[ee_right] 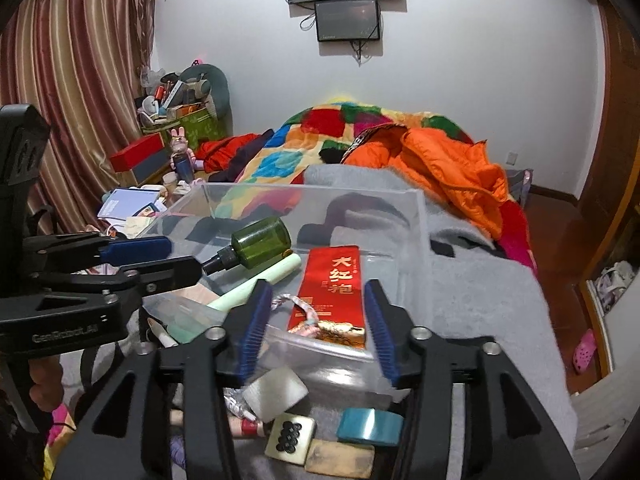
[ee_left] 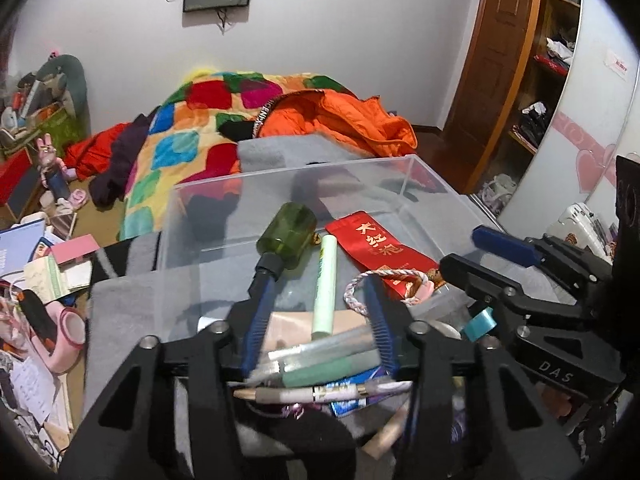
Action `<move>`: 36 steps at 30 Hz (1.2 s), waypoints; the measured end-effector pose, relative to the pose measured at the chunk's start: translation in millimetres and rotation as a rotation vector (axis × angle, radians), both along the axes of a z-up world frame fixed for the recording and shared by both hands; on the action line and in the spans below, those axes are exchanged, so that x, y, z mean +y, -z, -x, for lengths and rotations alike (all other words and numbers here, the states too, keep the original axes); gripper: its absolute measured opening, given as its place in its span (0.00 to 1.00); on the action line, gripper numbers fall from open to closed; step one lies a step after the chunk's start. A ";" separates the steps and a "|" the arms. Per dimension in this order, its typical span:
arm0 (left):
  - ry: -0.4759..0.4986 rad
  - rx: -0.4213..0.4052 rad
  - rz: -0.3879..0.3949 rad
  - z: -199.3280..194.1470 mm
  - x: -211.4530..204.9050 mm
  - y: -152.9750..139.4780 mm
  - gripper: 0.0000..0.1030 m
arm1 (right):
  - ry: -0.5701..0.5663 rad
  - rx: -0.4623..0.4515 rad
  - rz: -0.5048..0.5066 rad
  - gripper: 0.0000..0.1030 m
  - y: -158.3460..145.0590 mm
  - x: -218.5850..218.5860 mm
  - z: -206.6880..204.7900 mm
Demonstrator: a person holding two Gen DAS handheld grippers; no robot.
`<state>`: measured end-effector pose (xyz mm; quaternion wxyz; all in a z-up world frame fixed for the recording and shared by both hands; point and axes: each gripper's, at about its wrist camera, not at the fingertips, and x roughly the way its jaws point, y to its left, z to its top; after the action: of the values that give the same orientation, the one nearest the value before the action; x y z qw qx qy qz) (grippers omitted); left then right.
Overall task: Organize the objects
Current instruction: 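Carry the pale green tube with the left tool into the box while the right tool drops the cord in, then withdraw both open tools from the box back toward the pile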
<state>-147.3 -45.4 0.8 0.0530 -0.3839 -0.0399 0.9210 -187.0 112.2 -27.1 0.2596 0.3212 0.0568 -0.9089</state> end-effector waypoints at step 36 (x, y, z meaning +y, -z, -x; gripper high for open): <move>-0.005 -0.162 -0.040 -100.9 51.0 66.0 0.88 | 0.061 -0.076 -0.055 0.72 36.8 72.8 -53.2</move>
<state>-46.5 5.5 -65.3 0.0551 -0.4558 -0.0634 0.8861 -133.8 184.9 -63.9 0.2246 0.3639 0.0620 -0.9018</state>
